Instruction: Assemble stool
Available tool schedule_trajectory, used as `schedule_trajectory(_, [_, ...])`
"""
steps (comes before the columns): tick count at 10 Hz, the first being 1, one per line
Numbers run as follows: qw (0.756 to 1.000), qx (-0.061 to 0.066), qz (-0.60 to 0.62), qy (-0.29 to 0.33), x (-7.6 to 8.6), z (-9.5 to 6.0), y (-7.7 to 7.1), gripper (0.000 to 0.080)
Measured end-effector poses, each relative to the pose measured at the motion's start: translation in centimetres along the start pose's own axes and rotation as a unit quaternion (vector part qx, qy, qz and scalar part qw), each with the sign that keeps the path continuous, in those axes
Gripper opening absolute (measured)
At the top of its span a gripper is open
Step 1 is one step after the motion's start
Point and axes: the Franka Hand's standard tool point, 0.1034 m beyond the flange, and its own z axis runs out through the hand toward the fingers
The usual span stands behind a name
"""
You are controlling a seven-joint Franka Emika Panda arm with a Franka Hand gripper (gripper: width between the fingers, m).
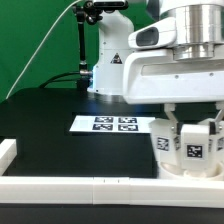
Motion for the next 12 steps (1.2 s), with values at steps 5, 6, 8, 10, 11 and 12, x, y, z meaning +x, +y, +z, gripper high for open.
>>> schedule_trajectory(5, [0.976,0.005,0.217,-0.003,-0.57,0.03,-0.64,0.0335])
schedule_trajectory(6, [0.966,0.007,0.257,-0.002,-0.62,0.05,-0.64,0.0335])
schedule_trajectory(8, [0.932,0.011,0.362,-0.003,-0.86,0.05,-0.84,0.0337])
schedule_trajectory(10, [0.887,0.018,0.462,-0.010,-1.15,-0.03,-1.30,0.0337])
schedule_trajectory(11, [0.869,0.021,0.495,-0.015,-1.22,-0.03,-1.43,0.0337])
schedule_trajectory(12, [0.858,0.024,0.512,-0.018,-1.21,-0.05,-1.41,0.0337])
